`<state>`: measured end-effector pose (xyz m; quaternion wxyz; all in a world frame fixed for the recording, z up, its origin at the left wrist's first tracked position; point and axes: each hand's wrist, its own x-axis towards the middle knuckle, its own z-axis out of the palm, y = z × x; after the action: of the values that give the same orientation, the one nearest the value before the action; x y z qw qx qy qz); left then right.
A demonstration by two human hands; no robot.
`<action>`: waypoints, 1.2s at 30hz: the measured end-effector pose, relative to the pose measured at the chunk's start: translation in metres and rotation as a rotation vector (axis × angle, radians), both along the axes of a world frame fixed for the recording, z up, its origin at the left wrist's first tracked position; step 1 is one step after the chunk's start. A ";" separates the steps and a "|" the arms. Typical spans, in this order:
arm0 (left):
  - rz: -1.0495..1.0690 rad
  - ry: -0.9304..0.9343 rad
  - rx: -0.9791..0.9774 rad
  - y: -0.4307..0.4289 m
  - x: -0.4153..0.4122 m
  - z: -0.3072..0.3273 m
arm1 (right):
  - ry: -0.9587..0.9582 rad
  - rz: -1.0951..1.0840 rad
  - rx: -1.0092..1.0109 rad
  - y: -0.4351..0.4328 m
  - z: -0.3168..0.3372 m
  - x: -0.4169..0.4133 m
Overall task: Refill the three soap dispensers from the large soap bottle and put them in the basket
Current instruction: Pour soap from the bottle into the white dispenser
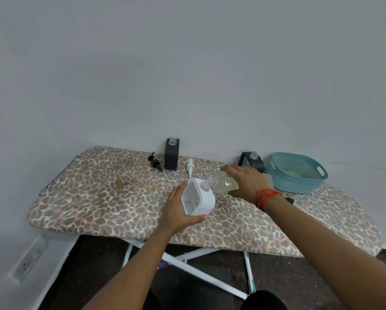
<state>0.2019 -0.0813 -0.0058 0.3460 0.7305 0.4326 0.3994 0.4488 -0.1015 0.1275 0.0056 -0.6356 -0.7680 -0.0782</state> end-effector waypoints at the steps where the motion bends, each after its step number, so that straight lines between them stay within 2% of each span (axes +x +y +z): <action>1: -0.004 -0.003 -0.002 0.000 0.000 0.001 | -0.006 0.000 0.003 0.000 0.000 0.000; 36: 0.005 0.014 0.018 -0.001 0.001 0.002 | -0.107 0.068 0.151 0.003 0.006 -0.006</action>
<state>0.2031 -0.0824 -0.0037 0.3354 0.7353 0.4332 0.3990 0.4431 -0.0984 0.1336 0.0151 -0.6020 -0.7802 -0.1696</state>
